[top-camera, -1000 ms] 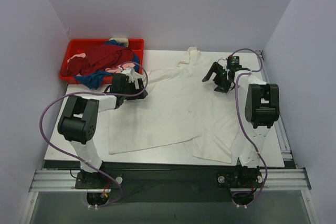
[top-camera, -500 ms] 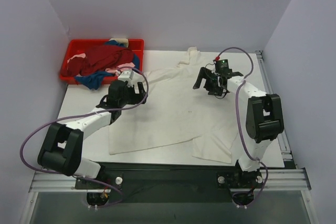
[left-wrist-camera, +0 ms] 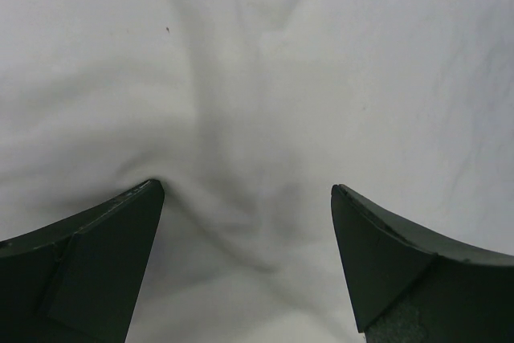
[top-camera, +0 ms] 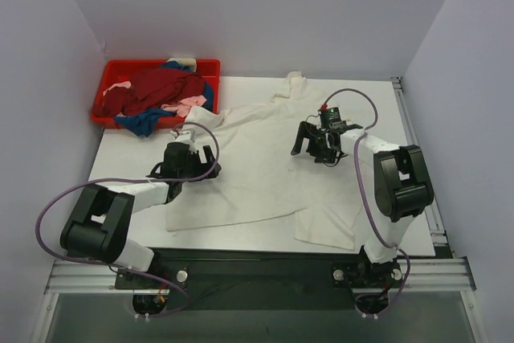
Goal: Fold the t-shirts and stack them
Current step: Flatten out the tshirt, then grap the side of the flattened tshirt closest away from the robot with both arms
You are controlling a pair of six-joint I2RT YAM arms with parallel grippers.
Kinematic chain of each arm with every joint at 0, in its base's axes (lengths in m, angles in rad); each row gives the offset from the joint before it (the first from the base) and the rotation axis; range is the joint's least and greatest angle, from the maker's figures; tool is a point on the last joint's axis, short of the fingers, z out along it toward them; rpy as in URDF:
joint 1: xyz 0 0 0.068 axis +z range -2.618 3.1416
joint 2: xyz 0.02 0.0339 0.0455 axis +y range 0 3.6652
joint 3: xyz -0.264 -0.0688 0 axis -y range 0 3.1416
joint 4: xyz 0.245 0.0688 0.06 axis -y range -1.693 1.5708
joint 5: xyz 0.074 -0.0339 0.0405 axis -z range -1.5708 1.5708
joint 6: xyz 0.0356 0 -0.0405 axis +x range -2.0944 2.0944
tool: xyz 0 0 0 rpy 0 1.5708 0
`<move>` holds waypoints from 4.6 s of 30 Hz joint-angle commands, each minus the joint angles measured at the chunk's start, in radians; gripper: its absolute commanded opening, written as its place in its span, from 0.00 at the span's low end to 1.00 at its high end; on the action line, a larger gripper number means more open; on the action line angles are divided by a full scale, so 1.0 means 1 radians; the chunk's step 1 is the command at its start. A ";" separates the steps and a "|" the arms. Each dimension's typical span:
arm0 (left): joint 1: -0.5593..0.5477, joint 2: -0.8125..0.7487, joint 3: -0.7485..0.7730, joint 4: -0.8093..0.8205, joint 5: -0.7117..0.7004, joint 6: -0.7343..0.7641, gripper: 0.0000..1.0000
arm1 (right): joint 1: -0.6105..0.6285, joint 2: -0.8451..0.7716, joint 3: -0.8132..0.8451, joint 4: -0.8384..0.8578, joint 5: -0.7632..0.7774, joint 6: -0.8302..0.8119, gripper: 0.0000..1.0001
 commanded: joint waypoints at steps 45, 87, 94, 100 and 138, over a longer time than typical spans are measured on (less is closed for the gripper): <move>-0.313 -0.289 0.225 -0.983 -0.981 -0.427 0.97 | -0.068 0.083 0.342 -0.156 -0.107 -0.036 0.96; -0.028 -0.249 0.001 -0.802 -0.586 -0.611 0.35 | -0.123 0.006 0.241 -0.094 -0.160 -0.017 0.95; -0.014 -0.256 -0.018 -0.750 -0.540 -0.567 0.12 | -0.117 -0.017 0.218 -0.084 -0.170 -0.014 0.95; 0.001 -0.309 0.001 -0.657 -0.548 -0.443 0.00 | -0.082 -0.065 0.167 -0.081 -0.163 -0.019 0.91; 0.293 -0.144 0.114 -0.308 -0.414 -0.185 0.00 | 0.196 -0.037 -0.065 -0.110 0.235 0.089 0.91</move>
